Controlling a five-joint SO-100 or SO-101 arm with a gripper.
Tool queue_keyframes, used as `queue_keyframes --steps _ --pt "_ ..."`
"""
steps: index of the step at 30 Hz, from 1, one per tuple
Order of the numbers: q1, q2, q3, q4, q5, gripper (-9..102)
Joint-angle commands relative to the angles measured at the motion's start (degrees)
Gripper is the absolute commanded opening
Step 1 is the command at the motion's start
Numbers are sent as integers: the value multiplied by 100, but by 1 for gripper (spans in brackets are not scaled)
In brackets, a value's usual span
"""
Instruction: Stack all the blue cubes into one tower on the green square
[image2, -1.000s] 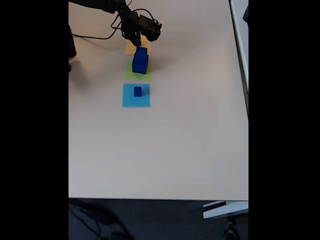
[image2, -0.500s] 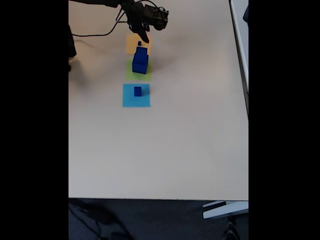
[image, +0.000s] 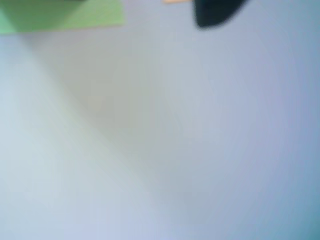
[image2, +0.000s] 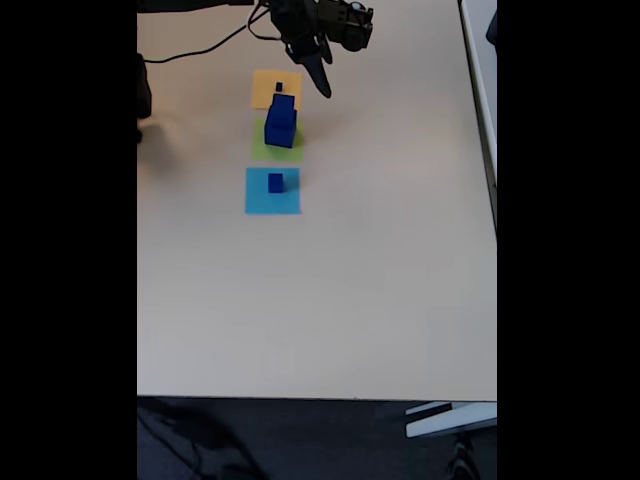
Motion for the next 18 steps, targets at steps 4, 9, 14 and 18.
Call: queue_keyframes --steps 4,9,14,18 --pt "1318 729 -141 158 -1028 34" --pt "1898 703 62 97 -1564 32" --pt "2021 703 624 -281 -1828 32" --pt "1951 914 1600 -1072 -1837 32"
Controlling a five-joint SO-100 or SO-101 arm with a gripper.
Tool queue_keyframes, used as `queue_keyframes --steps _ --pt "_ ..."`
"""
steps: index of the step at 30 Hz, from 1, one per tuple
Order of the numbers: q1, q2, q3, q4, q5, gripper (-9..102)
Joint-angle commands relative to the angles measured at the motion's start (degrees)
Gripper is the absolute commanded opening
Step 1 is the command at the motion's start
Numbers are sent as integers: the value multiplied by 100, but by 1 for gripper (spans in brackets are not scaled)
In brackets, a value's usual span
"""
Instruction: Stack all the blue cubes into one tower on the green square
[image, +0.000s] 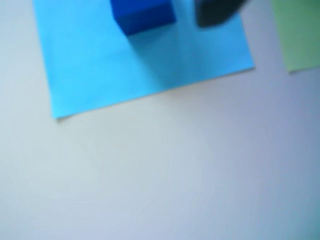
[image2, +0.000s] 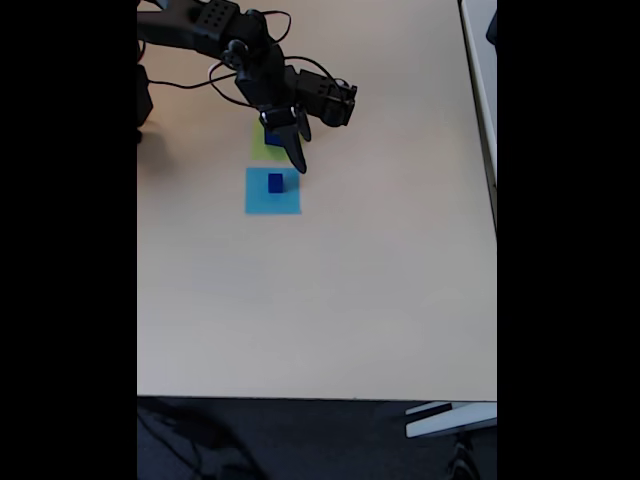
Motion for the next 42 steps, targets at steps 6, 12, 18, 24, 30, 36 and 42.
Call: queue_keyframes --steps 6,12,18,24,30,36,42 --pt "-141 888 1854 -1644 -44 32" --pt "-105 976 2276 -1907 -123 31" --pt "-79 1116 2751 -2303 -123 31" --pt "141 1116 2944 -2399 -211 30" --pt "308 1072 3287 -2760 -229 30" --pt "343 853 3489 -3155 -290 30" --pt "299 782 3885 -3647 -229 30"
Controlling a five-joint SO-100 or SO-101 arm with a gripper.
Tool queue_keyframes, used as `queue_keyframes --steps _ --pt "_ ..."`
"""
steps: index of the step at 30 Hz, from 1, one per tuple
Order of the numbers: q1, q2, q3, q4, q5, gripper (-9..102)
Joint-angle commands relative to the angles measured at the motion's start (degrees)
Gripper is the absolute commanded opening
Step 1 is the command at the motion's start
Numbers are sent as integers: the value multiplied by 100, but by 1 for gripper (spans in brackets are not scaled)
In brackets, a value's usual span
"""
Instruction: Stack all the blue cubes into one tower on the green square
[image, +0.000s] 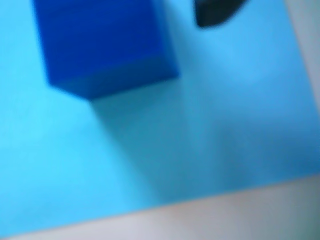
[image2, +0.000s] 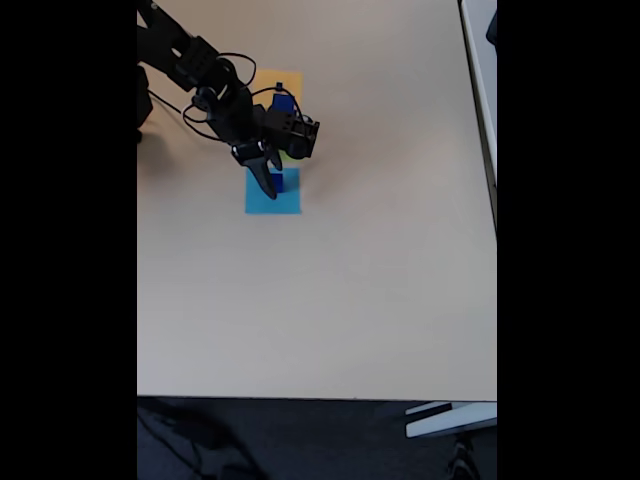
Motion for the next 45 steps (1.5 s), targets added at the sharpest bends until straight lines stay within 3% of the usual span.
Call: queue_keyframes --steps 1,15,30,33,40,45 --pt "-9 88 44 -246 26 30" --pt "-44 -44 519 -984 62 26" --pt "-35 -88 545 -1002 114 1" --pt "-44 -79 554 -1002 141 0" --pt "-26 105 352 -712 132 0" --pt "26 545 -360 448 70 0"
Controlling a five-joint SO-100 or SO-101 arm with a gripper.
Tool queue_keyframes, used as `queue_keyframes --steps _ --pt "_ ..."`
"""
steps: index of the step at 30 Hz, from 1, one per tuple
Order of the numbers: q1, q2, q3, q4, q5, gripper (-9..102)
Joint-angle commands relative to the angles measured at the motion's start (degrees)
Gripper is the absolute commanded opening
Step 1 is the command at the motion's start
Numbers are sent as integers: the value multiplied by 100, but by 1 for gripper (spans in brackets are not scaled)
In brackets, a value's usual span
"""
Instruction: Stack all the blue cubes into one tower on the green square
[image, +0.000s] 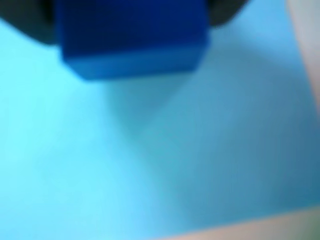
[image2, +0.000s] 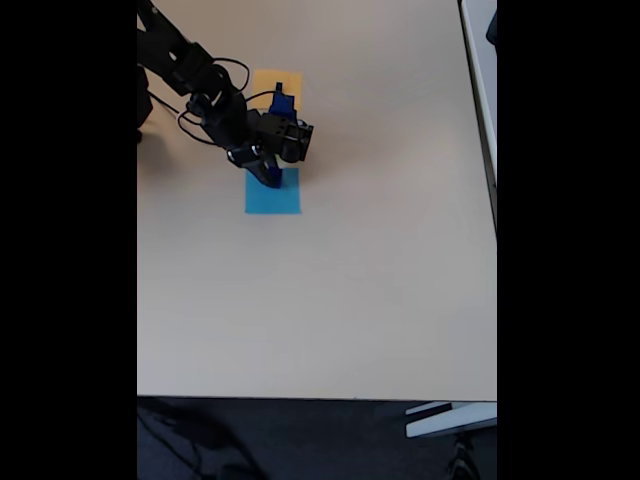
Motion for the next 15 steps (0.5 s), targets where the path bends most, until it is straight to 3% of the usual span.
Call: queue_keyframes --steps 1,7,15 --pt "44 659 -809 896 -53 0" --pt "308 1063 -2109 2522 -316 0" --pt "-62 1195 -3357 3691 255 0"
